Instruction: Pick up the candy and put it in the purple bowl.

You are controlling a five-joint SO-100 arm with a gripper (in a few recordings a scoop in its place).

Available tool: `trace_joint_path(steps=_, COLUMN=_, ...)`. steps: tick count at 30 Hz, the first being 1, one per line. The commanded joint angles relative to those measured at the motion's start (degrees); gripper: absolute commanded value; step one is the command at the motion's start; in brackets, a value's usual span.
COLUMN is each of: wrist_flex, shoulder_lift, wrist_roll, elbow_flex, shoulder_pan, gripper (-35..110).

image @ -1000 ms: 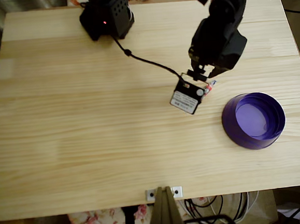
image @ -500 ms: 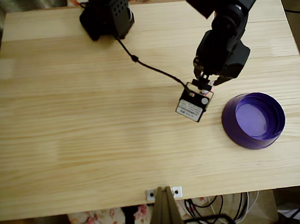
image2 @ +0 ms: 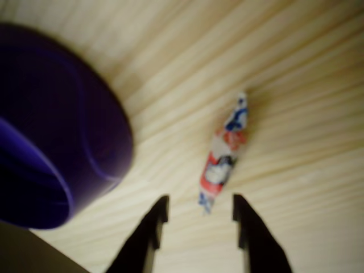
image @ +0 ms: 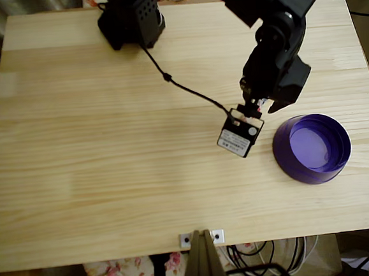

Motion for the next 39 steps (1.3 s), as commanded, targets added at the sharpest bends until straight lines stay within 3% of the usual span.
trace_joint_path(steps=1, wrist_flex=-1.05, shoulder_lift=1.76, wrist_roll=8.79, elbow_flex=0.09, shoulder_pan=0.62, gripper=18)
trace_joint_path(steps=39, wrist_flex=-7.03, shoulder_lift=1.32, wrist_roll=8.88, elbow_flex=7.56, shoulder_pan=2.64, gripper=14)
